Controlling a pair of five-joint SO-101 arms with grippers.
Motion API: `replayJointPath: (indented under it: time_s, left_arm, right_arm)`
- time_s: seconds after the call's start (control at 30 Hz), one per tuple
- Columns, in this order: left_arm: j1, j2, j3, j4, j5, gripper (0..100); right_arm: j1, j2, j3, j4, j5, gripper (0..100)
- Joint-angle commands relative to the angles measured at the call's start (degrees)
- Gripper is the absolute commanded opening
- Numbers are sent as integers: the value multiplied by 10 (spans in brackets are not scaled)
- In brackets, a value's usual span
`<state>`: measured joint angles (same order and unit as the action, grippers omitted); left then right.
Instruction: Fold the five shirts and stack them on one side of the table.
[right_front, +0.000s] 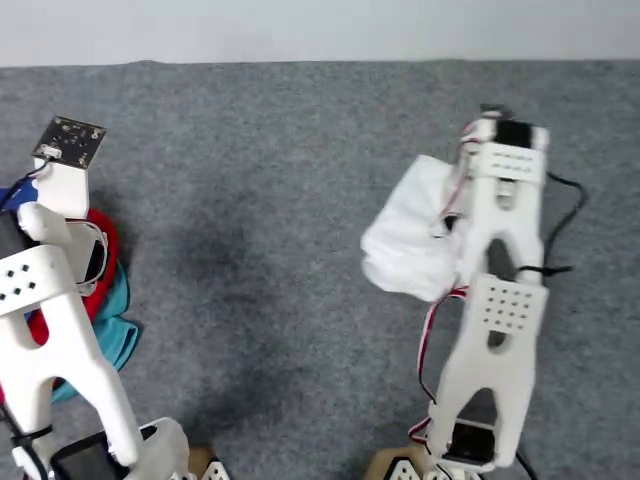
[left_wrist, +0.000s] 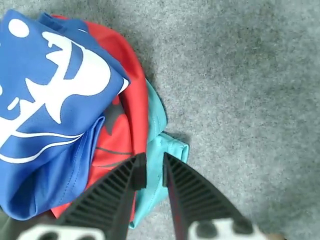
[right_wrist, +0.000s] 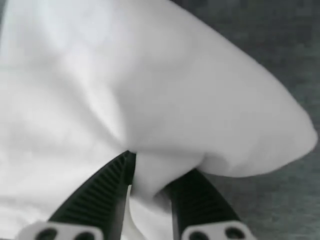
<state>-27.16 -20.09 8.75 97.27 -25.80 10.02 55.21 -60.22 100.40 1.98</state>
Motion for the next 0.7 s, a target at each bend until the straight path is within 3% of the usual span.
replayJointPath:
  time_s: [0.0,0.37,0.67]
  left_arm:
    - [5,-18,-3,-6,2,69]
    - [5,-19,-3,-5,5,69]
    - [5,-19,-1,-5,5,69]
  right_arm:
    - [65,-69,-28,27,59,10]
    - [225,-134,68,16,211,10]
    - [300,-51,68,-129,285,10]
